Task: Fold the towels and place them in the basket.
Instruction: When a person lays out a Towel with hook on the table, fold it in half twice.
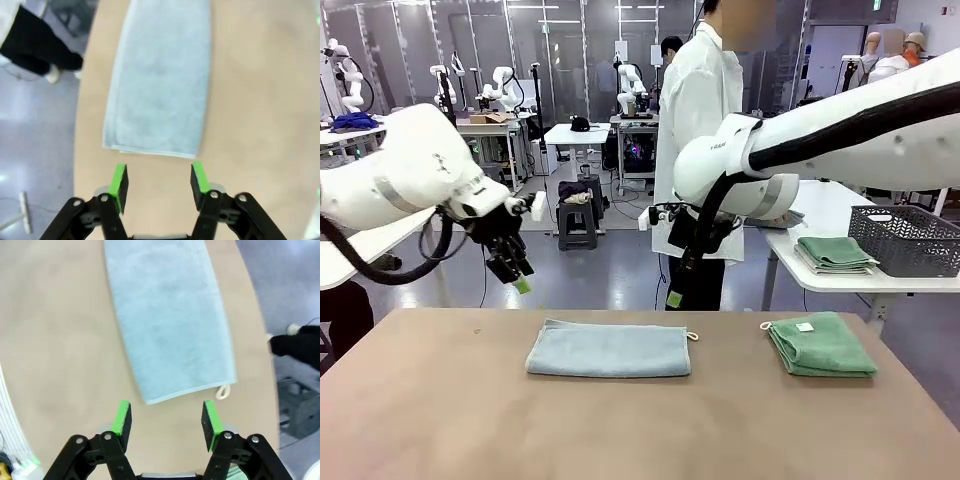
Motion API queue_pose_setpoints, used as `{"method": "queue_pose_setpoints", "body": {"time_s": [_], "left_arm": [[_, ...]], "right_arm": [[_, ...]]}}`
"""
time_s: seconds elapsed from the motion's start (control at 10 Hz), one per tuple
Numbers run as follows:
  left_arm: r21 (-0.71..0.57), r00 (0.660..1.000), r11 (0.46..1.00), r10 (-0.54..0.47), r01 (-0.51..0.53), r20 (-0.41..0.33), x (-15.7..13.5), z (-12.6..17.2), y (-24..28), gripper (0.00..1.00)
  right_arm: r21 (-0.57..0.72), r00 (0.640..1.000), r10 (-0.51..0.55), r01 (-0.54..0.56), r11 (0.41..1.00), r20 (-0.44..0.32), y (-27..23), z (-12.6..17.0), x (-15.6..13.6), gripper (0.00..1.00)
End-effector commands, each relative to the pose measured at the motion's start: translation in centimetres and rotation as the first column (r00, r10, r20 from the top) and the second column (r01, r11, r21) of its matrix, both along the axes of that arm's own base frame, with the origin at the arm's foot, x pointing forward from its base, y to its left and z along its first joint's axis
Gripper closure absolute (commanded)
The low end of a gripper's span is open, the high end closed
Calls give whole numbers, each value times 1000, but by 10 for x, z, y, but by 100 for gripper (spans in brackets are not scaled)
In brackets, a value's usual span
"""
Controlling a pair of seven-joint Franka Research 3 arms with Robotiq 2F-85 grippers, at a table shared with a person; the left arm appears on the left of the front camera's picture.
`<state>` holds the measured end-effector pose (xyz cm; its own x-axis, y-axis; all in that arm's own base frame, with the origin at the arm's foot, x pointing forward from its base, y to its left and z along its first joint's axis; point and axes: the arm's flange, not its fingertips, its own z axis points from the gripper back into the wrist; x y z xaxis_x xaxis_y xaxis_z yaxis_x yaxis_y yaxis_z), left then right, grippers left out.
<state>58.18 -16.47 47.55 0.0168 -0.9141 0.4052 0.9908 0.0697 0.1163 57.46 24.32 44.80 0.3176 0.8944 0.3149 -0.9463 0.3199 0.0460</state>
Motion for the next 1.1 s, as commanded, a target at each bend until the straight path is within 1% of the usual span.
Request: {"method": "queue_pose_setpoints", "body": {"time_s": [0.0,0.1,0.2,0.3,0.5,0.6,0.7,0.8,0.9,1.0], "left_arm": [[-106,997,994,-47,40,-62,-21,1,28,36],[-196,993,980,-54,31,-109,-26,5,40,36],[-258,990,966,-55,19,-132,-26,7,55,36],[-334,988,942,-79,30,-134,-25,6,71,36],[-442,982,897,-99,19,-159,-24,-2,100,36],[-469,981,883,-80,-13,-178,-23,-8,113,36],[-495,986,869,-90,9,-140,-21,-15,122,36],[-528,987,849,-95,12,-131,-17,-24,130,36],[-554,984,832,-114,22,-133,-14,-32,136,36],[-564,985,825,-116,24,-128,-11,-37,142,36]], "right_arm": [[68,989,-127,133,989,-80,-12,0,-33,29],[92,990,-98,108,990,-107,-13,5,-48,29],[95,993,-22,33,995,-112,-17,8,-57,29],[54,992,-97,102,993,-85,-7,6,-31,29],[54,992,-97,102,993,-85,-7,6,-31,29],[54,992,-97,102,993,-85,-7,6,-31,29],[68,991,-87,94,993,-100,-9,7,-40,29],[54,965,-219,229,972,-145,-6,-2,-40,29],[19,913,-370,379,925,-172,-1,-11,-43,29],[-26,855,-489,492,870,-172,5,-17,-50,29]]}}
